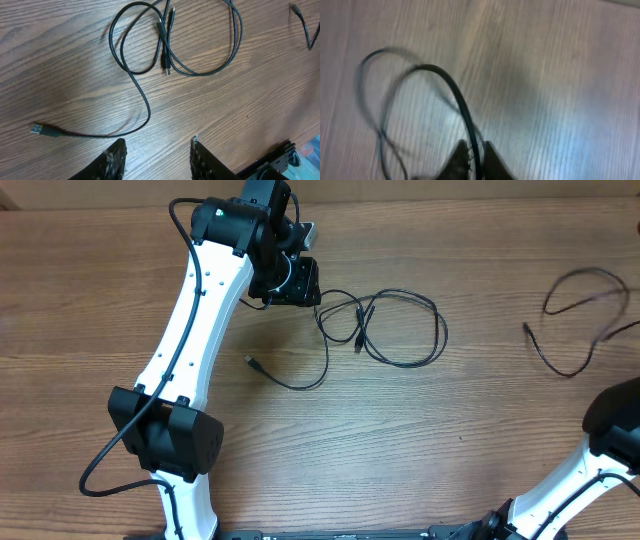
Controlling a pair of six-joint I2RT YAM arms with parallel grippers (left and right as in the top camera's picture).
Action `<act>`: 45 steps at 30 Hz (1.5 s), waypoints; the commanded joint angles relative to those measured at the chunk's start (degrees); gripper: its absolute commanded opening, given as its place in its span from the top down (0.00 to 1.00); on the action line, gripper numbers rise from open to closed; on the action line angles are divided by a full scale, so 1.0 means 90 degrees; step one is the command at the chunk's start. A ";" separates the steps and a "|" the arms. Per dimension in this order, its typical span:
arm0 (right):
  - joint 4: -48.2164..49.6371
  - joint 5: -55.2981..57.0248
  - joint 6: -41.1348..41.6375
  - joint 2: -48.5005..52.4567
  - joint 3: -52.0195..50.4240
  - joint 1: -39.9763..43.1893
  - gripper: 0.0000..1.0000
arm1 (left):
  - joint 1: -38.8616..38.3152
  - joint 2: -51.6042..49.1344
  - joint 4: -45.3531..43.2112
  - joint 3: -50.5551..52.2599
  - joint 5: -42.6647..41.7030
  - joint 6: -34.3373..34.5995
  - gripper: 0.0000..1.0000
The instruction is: Untangle cables
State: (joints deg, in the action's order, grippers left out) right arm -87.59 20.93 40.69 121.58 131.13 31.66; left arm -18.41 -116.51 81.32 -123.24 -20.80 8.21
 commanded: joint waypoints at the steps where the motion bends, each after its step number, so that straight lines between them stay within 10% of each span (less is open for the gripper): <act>1: 0.0148 -0.0546 -0.0389 -0.0010 0.0029 -0.0068 0.48 | -0.0041 -0.0029 0.0002 -0.0024 0.0046 -0.0053 0.58; 4: 0.0153 -0.0947 -0.0522 -0.0010 0.0029 -0.0143 0.16 | -0.0041 -0.0029 0.0015 -0.0024 0.0049 -0.0053 0.58; 16: -0.0517 -0.3927 -0.4063 -0.0010 0.0012 -0.1185 0.10 | -0.0022 -0.0029 0.0267 -0.0024 0.1710 0.0636 0.59; 29: -0.1054 -0.3470 -0.3300 -0.0374 -0.0563 -0.2756 0.04 | 0.0114 -0.0032 0.0612 -0.0024 0.2040 0.1059 0.30; 45: -0.0767 -0.3092 -0.3164 -0.3184 -0.2465 -0.2982 0.02 | -0.0544 -0.0044 -0.0619 0.1064 0.1209 0.0566 0.28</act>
State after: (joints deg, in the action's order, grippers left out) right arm -95.18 -7.55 11.86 96.07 111.07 5.04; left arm -21.45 -116.51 77.49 -116.79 -8.19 14.55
